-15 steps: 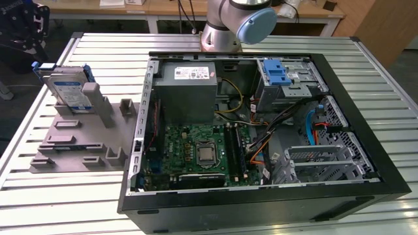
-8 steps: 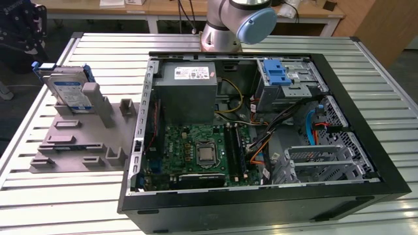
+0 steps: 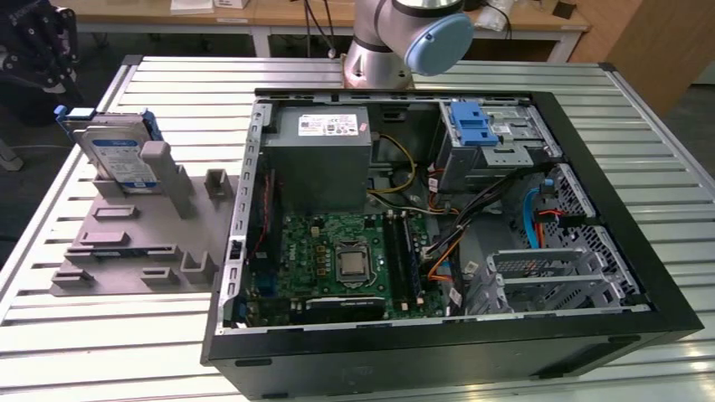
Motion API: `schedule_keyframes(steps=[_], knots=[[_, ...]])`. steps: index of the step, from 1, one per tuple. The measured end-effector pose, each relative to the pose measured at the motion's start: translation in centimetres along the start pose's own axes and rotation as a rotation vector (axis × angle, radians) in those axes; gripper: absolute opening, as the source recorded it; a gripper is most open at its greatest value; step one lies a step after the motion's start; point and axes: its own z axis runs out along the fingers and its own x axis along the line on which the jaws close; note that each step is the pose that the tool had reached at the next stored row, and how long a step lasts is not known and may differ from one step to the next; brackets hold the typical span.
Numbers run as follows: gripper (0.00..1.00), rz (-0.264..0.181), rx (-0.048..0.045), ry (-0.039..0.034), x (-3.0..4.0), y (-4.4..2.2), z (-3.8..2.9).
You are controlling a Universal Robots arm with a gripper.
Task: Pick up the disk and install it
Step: 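Pick up the disk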
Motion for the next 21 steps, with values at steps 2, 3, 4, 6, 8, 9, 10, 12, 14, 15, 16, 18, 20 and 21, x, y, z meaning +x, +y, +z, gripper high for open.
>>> schedule_keyframes(steps=[2, 3, 4, 6, 8, 9, 10, 12, 14, 15, 16, 18, 20, 21], knots=[[0.12, 0.000, 0.0000, 0.0000, 0.00, 0.00, 0.00], [0.12, 0.000, 0.0000, 0.0001, 0.00, 0.00, 0.00], [0.13, 0.000, -0.0001, 0.0001, 0.00, 0.00, 0.00], [0.19, -0.004, -0.0003, 0.0003, 0.00, 0.01, 0.00], [0.31, -0.019, 0.0000, 0.0003, 0.01, 0.05, 0.07], [0.31, -0.030, 0.0002, 0.0004, 0.01, 0.06, 0.13], [0.36, -0.040, 0.0000, 0.0007, 0.01, 0.09, 0.18], [0.42, -0.053, -0.0001, 0.0009, 0.01, 0.25, 0.42], [0.54, -0.053, 0.0002, 0.0008, 0.03, 0.44, 0.80], [0.54, -0.054, 0.0001, 0.0008, 0.03, 0.46, 0.98], [0.54, -0.054, -0.0001, 0.0009, 0.03, 0.47, 1.15], [0.60, -0.053, -0.0001, 0.0010, -0.01, 0.47, 1.50], [0.60, -0.053, 0.0001, 0.0011, -0.09, 0.48, 1.88], [0.60, -0.053, 0.0000, 0.0014, -0.14, 0.48, 2.07]])
